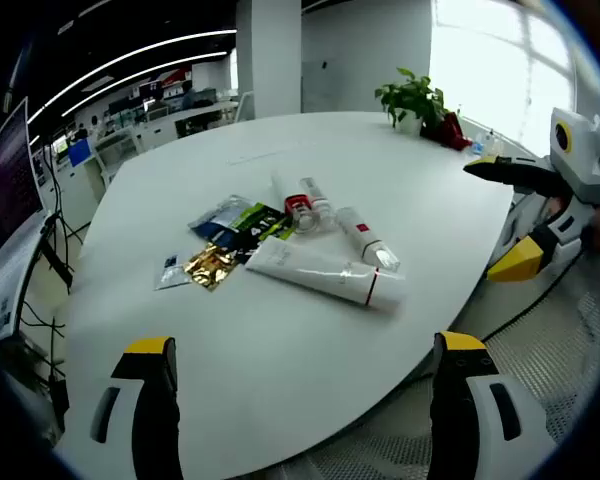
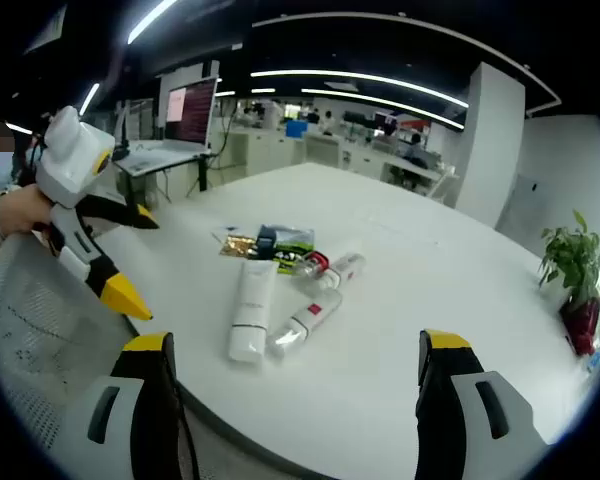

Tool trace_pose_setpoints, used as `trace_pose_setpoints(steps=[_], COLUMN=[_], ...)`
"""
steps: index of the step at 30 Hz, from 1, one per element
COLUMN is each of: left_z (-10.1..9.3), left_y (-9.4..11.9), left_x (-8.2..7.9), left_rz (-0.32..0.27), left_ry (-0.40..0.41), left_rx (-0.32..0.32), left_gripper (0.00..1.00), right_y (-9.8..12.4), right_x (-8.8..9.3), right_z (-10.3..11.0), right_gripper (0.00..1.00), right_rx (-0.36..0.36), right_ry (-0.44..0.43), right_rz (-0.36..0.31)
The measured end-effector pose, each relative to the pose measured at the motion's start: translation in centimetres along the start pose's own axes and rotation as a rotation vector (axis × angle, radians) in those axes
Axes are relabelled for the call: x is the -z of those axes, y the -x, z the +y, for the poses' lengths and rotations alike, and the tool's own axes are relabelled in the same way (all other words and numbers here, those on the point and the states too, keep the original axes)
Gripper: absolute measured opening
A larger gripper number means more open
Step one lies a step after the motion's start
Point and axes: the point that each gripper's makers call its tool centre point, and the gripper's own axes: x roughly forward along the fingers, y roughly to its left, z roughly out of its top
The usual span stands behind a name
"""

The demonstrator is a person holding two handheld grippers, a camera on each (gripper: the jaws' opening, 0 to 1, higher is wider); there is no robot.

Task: Arrange the skincare products in the storage area until every visible bottle or jar stands upright without overlapping.

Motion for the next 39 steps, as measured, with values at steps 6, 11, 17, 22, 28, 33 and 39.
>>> trace_pose_setpoints(steps=[6,11,17,22,28,33,39], left_z=[0.3,0.4,0.8,1.9,2.4,2.4,2.6], left_y=[0.0,0.0,-0.1,0.2,0.5,0.5,0.4], left_x=[0.0,0.0,0.2,0.2,0.0,0.1,0.1], left_rz=[0.003,-0.002,0.007,-0.01,-0.028,-0.018,-0.014], left_ry=[0.008,0.013,0.02,0.07,0.094,0.079,0.073], left_rx=[-0.014,-0.019,-0.035,-0.079,-0.097,-0.11,-0.103], left_gripper=[0.99,0.99,0.99,0.99,0.99,0.99,0.99], right_y=[0.0,0.0,0.1,0.1,0.2,0.3,0.3], right_x=[-0.2,-0.5,-0.6,-1.1,-1.6,-1.7,-1.6], right_z=[0.3,0.6,-0.3,0.4,1.0,1.2,1.3], right_gripper=[1.0,1.0,1.0,1.0,1.0,1.0,1.0], right_rx=[-0.012,-0.023,0.039,0.014,-0.002,-0.013,-0.015], right_ry=[0.0,0.014,0.081,0.09,0.111,0.118,0.111], right_rz=[-0.007,-0.019,-0.014,-0.034,-0.052,-0.06,-0.057])
